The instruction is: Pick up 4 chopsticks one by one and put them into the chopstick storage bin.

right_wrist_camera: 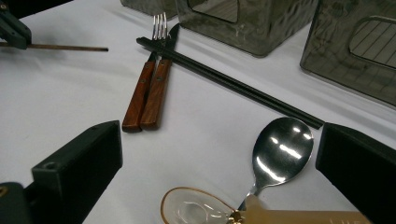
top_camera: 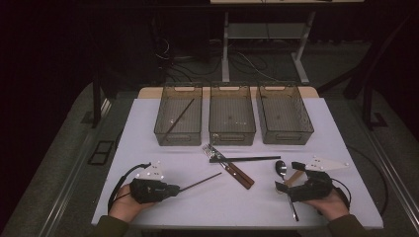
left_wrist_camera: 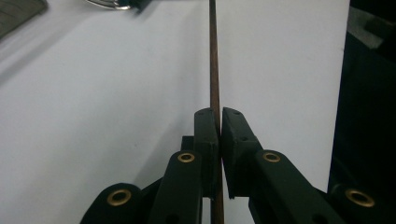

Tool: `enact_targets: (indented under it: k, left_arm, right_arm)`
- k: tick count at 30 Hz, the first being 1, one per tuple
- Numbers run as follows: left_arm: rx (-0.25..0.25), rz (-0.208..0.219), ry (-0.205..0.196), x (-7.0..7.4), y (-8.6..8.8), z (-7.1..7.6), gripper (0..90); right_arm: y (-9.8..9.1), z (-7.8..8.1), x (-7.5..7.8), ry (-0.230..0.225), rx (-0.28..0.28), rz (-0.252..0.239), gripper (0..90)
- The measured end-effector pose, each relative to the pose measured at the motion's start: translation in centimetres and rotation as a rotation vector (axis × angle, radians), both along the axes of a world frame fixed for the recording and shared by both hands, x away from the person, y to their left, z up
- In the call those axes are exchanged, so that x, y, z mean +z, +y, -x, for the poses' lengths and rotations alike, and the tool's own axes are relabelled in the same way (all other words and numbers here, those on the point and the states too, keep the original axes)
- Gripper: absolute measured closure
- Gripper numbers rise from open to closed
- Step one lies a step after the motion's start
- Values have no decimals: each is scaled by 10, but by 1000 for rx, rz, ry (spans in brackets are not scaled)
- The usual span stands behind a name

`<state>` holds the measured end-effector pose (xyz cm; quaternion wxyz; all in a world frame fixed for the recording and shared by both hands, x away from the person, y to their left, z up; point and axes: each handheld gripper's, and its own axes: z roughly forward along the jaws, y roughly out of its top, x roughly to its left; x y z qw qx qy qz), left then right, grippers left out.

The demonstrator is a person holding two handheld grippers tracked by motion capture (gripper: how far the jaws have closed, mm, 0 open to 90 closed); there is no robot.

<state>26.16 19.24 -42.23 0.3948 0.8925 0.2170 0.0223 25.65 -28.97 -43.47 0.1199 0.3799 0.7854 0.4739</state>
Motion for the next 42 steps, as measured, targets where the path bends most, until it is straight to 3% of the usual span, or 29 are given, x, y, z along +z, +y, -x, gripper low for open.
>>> enact_targets:
  k: [5,16,42]
  left_arm:
    - [52,16,1,6,-3,-1,851]
    - [169,68,-43,20,0,-10,850]
    - [338,126,-99,38,-3,-43,850]
  right_arm:
    - [0,0,0,1,1,5,4]
    - [0,-1,-1,0,0,7,4]
    - [1,-1,-1,5,1,7,4]
